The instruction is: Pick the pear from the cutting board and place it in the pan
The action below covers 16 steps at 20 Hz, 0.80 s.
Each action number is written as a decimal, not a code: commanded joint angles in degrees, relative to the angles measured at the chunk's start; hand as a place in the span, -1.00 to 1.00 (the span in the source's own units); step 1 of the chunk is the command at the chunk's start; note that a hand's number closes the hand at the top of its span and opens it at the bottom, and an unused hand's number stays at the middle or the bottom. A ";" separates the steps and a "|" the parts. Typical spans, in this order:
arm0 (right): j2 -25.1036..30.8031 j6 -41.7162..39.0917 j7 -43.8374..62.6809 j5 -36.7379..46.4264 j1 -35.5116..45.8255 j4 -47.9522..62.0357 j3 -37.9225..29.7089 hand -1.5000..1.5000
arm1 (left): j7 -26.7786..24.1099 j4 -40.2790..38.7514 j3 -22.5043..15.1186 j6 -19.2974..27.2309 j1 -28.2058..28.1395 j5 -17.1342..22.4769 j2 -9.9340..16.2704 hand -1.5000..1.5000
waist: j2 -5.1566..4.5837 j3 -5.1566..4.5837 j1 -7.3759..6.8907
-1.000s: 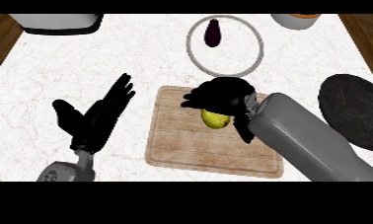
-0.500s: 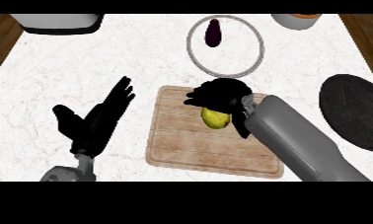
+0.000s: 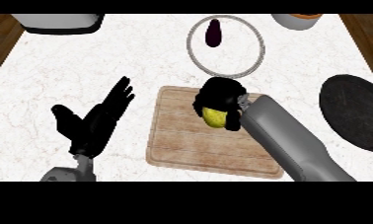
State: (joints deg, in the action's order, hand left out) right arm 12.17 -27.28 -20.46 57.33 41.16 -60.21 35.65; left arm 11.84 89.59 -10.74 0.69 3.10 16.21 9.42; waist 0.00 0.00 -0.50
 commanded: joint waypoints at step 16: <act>-5.30 25.29 49.73 8.52 -26.34 -12.94 -17.59 1.00 | -0.45 1.31 2.88 1.11 -4.59 -0.48 0.99 0.00 | 1.78 -0.14 6.28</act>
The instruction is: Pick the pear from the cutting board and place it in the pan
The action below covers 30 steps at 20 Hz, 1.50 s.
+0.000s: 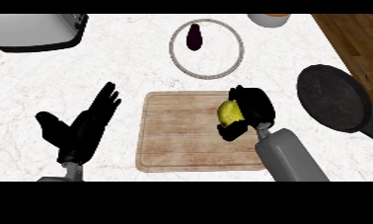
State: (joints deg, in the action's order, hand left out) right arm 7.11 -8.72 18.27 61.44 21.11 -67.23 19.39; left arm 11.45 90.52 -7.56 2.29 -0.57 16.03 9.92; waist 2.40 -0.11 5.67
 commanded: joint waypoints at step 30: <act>9.86 33.89 -0.51 -12.42 -21.08 -27.14 -27.36 1.00 | -0.21 -5.60 -0.10 -3.03 7.50 -2.60 -3.15 0.00 | -2.57 0.16 -5.67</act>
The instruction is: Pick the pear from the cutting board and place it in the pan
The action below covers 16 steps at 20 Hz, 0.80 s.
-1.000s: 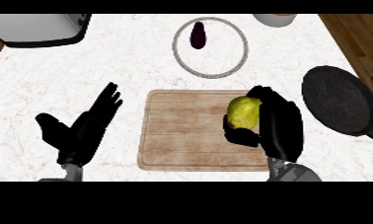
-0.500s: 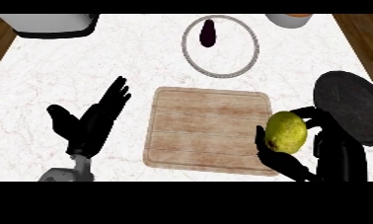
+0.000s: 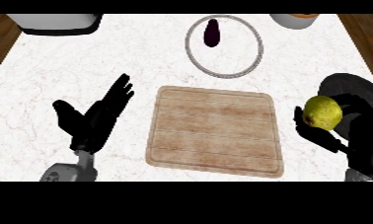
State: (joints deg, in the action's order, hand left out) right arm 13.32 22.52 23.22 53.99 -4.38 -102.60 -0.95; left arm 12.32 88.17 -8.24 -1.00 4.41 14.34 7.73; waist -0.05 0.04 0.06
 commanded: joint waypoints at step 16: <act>14.72 20.54 -39.31 -23.74 27.40 60.86 -26.57 1.00 | 2.92 4.16 -0.66 -0.70 -1.81 -0.59 -1.34 0.00 | -0.29 0.13 -1.29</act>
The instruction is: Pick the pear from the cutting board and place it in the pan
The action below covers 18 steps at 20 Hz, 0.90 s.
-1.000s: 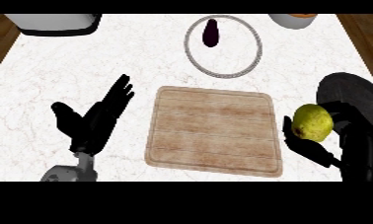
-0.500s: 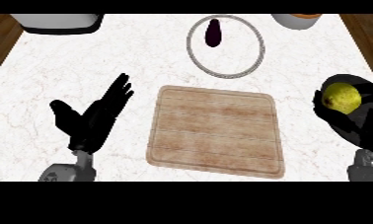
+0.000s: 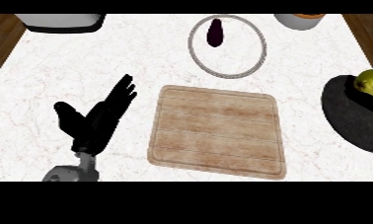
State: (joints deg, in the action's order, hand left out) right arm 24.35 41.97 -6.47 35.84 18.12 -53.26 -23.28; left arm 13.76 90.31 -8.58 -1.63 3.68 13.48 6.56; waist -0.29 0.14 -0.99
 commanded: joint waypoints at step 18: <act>6.02 -13.32 -25.81 -16.36 12.98 31.60 -15.68 -1.00 | 0.14 -2.20 1.04 0.02 2.35 -0.06 -1.53 0.00 | -0.35 0.33 0.13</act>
State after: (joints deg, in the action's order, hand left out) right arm 32.90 31.34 -23.95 26.14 30.95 -20.03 -33.85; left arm 13.24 88.78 -7.55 -2.74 5.33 13.59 6.05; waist -0.85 0.41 -1.97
